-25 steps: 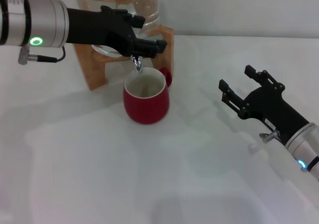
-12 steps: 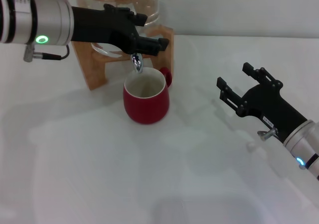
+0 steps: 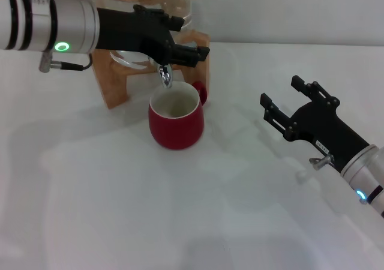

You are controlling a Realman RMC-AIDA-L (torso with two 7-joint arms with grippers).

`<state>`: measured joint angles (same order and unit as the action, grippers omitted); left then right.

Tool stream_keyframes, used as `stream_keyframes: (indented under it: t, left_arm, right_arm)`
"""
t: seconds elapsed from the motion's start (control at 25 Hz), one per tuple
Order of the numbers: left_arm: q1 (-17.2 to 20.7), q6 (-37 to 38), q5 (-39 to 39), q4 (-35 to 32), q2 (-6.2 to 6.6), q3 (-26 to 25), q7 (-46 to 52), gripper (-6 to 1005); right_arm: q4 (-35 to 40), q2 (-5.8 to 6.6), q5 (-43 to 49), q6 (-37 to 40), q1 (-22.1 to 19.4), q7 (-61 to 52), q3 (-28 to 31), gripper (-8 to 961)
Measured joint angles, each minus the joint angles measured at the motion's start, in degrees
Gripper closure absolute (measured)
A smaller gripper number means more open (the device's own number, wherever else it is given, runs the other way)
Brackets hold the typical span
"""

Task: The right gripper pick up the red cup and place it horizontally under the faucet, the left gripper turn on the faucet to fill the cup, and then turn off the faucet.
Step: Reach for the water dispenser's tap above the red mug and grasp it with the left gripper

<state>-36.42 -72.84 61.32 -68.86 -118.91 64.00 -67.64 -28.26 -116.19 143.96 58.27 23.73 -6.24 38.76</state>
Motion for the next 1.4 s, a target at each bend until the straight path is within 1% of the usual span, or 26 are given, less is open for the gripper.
stream_keyframes:
  t: [0.44, 1.04, 1.4]
  left_arm:
    - [-1.0, 3.2, -1.2, 1.7, -0.01, 3.4, -0.6, 140]
    - [-2.2, 4.3, -1.4, 3.5, -0.01, 3.4, -1.3, 140]
    - [-3.3, 4.9, -1.4, 5.7, -0.01, 3.4, -1.4, 140]
  right_arm:
    - [-0.3, 0.0, 0.0, 0.0, 0.0, 0.0, 0.0, 225]
    - [-0.5, 0.09, -0.2, 0.0, 0.2, 0.0, 0.0, 225]
    - [-0.3, 0.09, -0.3, -0.1, 0.2, 0.0, 0.2, 224]
